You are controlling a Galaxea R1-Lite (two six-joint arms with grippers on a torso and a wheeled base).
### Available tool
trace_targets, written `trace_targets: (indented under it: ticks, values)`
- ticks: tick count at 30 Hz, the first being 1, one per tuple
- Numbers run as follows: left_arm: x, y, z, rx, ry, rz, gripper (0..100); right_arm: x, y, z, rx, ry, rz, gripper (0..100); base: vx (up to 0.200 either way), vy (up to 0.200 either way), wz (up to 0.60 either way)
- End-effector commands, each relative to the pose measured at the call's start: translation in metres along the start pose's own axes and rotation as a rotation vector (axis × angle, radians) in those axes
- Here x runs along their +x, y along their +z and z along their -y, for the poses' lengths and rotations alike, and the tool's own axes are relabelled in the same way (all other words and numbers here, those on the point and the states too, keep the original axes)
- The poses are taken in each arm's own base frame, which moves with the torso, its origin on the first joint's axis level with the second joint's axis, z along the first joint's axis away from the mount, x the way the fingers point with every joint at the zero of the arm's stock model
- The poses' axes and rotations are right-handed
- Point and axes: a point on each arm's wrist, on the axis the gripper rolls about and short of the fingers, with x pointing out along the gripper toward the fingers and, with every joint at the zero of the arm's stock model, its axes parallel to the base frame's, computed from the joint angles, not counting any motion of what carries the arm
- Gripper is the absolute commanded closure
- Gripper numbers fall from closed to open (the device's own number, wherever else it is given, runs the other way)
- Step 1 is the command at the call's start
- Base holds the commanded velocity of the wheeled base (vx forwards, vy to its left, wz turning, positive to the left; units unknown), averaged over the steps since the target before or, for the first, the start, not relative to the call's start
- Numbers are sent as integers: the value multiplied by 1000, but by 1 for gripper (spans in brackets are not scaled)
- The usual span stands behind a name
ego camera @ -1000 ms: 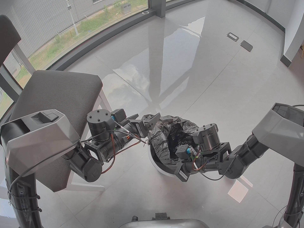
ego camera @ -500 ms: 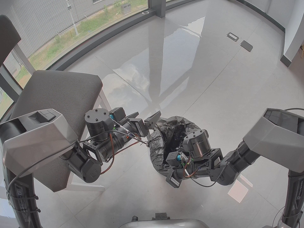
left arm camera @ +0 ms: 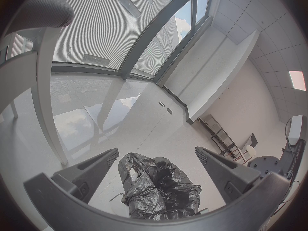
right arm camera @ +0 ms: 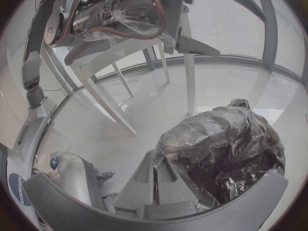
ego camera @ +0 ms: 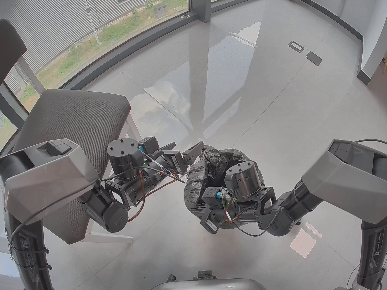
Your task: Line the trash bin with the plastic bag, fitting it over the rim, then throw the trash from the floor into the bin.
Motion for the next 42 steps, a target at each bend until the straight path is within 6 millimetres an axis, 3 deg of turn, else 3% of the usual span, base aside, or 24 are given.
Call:
trace_targets:
  ticks: [1,11,12,19,24,32,37,41,42]
  values:
    - [-1,-3,-1,-2,3,-8,0,5,3,-5,-11,5,23,100,0,0,0]
    - [-2,-4,-2,-2,1,-2,0,8,0,-5,-1,8,16,100,0,0,0]
    - [-2,-4,-2,-3,1,-3,0,8,0,-5,-1,7,18,0,0,0,0]
    - [-2,-6,-3,-3,3,-8,0,4,3,-3,2,-21,22,0,0,0,0]
    - [-2,-6,-3,-3,2,-8,0,-12,30,-15,-21,-11,84,0,0,0,0]
    - [-2,-6,-2,-3,0,-7,0,-23,16,-13,44,-20,37,0,0,0,0]
    - [-3,-5,-2,-2,3,-6,0,-52,6,2,68,-74,9,0,0,0,0]
    - [-4,-4,-1,10,-3,-4,0,-93,4,13,51,-165,-7,0,0,0,0]
    - [-5,-2,1,39,-12,-7,0,-111,2,19,54,-208,-16,0,0,0,0]
